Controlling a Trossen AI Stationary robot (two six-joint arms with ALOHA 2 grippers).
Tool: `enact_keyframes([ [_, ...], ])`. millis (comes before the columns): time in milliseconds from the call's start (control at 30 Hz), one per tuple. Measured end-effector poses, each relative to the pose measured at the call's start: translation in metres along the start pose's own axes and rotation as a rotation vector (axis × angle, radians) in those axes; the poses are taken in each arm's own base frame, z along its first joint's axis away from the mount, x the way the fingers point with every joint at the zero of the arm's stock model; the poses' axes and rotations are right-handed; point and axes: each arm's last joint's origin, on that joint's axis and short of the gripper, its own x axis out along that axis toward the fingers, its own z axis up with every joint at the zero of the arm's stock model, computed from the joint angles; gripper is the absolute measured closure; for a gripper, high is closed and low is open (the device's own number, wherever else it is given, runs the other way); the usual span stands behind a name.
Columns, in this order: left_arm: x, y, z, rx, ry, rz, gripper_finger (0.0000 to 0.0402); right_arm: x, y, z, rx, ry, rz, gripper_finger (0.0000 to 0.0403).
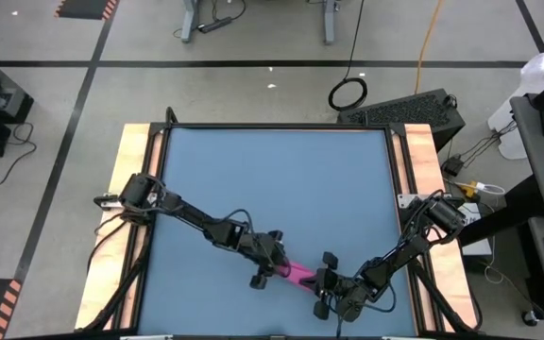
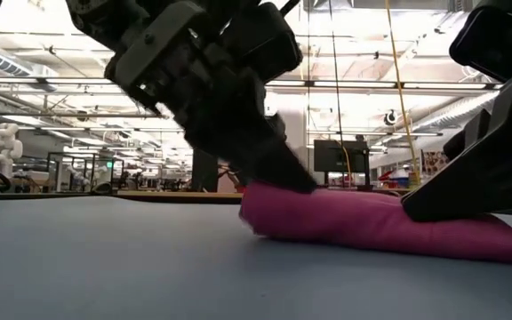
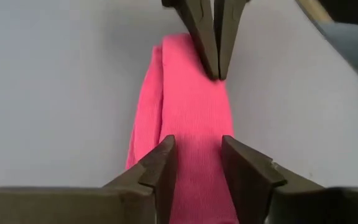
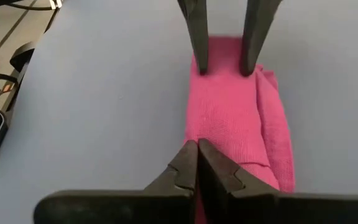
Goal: Roll towel into tight, uniform cylinder
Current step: Roll the pink towel
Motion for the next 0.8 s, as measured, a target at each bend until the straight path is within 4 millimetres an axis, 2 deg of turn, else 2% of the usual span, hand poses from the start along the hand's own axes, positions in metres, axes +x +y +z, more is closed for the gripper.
enact_keyframes([
  [167, -0.002, 0.000, 0.001, -0.003, 0.010, 0.004, 0.0274, 0.000, 0.000, -0.001, 0.016, 0.005, -0.004, 0.0399],
  [300, -0.011, -0.007, 0.018, 0.071, -0.110, -0.009, 0.0274, 0.000, -0.001, -0.001, 0.012, 0.009, -0.007, 0.0399],
  [400, -0.010, -0.016, 0.023, 0.136, -0.165, -0.027, 0.0274, 0.000, -0.001, -0.002, 0.010, 0.011, -0.008, 0.0399],
  [533, 0.003, -0.021, 0.011, 0.167, -0.141, -0.038, 0.0274, 0.000, -0.001, -0.002, 0.019, 0.012, -0.010, 0.0399],
  [667, 0.023, -0.014, -0.012, 0.134, -0.072, 0.043, 0.0274, 0.000, -0.002, -0.002, 0.025, 0.014, -0.011, 0.0399],
  [800, 0.035, -0.005, -0.020, 0.081, -0.092, 0.052, 0.0274, -0.001, -0.001, -0.003, 0.021, 0.014, -0.009, 0.0399],
])
